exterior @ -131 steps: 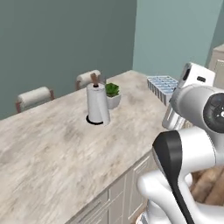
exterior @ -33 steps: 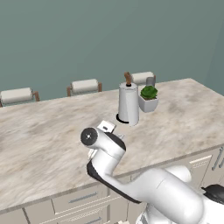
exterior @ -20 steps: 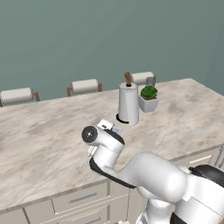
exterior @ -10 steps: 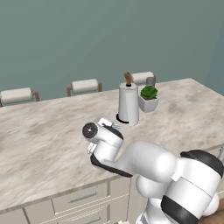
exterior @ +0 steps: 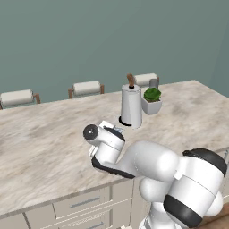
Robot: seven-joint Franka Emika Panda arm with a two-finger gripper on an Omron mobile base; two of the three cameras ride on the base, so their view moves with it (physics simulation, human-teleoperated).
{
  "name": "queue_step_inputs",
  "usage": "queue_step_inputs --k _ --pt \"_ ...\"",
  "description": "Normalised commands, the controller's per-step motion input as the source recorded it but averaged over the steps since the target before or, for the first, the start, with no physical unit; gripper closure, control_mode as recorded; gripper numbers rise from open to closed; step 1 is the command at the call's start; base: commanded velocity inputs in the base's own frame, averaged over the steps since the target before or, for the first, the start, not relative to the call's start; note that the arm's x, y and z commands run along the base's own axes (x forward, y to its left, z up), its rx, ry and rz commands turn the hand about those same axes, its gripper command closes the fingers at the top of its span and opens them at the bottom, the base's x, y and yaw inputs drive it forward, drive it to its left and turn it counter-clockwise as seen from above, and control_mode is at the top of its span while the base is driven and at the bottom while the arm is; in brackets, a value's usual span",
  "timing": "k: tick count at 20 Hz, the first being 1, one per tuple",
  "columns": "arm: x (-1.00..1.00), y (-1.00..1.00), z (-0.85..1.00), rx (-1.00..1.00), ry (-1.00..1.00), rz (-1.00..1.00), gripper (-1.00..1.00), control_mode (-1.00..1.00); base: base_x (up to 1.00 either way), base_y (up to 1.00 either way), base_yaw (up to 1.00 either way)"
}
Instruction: Open the freezer door, pick up the ice cube tray from the freezer, and place it on the dining counter.
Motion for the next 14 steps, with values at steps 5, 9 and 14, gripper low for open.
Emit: queue_step_inputs --k 5,9,14 --pt "0.0 0.0 0.0 0.0 0.0 0.0 1.0 -1.0 0.0 0.0 0.0" --pt "0.0 0.0 0.0 0.0 0.0 0.0 -1.0 -1.0 0.0 0.0 0.0" --pt "0.0 0.0 0.0 0.0 0.0 0.0 -1.0 -1.0 0.0 0.0 0.0"
